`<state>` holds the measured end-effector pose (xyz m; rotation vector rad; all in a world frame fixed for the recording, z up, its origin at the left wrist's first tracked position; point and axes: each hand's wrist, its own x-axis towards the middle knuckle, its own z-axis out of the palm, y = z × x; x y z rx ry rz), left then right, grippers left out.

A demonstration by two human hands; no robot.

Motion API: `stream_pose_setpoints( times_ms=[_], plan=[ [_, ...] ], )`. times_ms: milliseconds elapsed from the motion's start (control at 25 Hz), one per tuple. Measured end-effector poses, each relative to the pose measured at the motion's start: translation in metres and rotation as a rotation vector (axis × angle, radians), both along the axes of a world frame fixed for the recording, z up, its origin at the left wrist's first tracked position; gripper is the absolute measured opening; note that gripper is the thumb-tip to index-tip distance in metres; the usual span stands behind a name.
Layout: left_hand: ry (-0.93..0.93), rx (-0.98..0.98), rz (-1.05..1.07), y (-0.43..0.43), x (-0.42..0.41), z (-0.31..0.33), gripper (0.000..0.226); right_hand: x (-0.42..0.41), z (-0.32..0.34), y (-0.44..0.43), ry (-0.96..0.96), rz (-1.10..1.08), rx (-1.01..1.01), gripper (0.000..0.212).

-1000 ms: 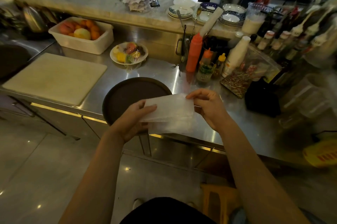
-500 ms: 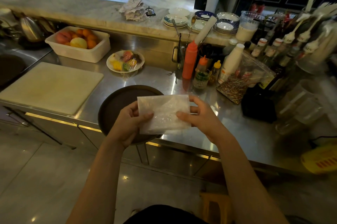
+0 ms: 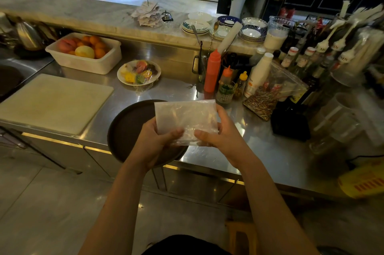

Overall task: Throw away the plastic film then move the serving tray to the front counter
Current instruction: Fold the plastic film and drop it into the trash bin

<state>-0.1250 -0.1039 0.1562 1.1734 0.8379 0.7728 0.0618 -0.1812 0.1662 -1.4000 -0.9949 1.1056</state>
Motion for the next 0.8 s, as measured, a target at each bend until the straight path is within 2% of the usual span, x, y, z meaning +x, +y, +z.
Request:
stream_pose_setpoints(
  times_ms=[120,280,440,560,680,800],
  plan=[
    [-0.006,0.069,0.006,-0.002,0.003,0.001,0.045,-0.001,-0.003,0.002,-0.049,-0.049,0.034,0.079],
    [0.025,0.184,0.089,-0.001,0.001,0.001,0.022,0.0,-0.005,0.004,-0.049,-0.077,0.037,0.062],
    [0.012,0.235,0.116,0.002,-0.002,0.0,0.022,-0.003,-0.004,0.004,-0.037,-0.074,0.034,0.037],
    [0.011,0.236,0.089,0.0,-0.001,0.0,0.022,-0.008,0.001,0.005,-0.035,-0.172,0.108,0.02],
    [0.024,0.248,0.059,-0.002,-0.001,0.0,0.023,-0.01,0.004,0.007,-0.046,-0.257,0.149,0.014],
    [0.053,0.264,0.097,-0.005,0.001,0.004,0.021,-0.012,0.006,0.008,-0.071,-0.247,0.167,0.013]
  ],
)
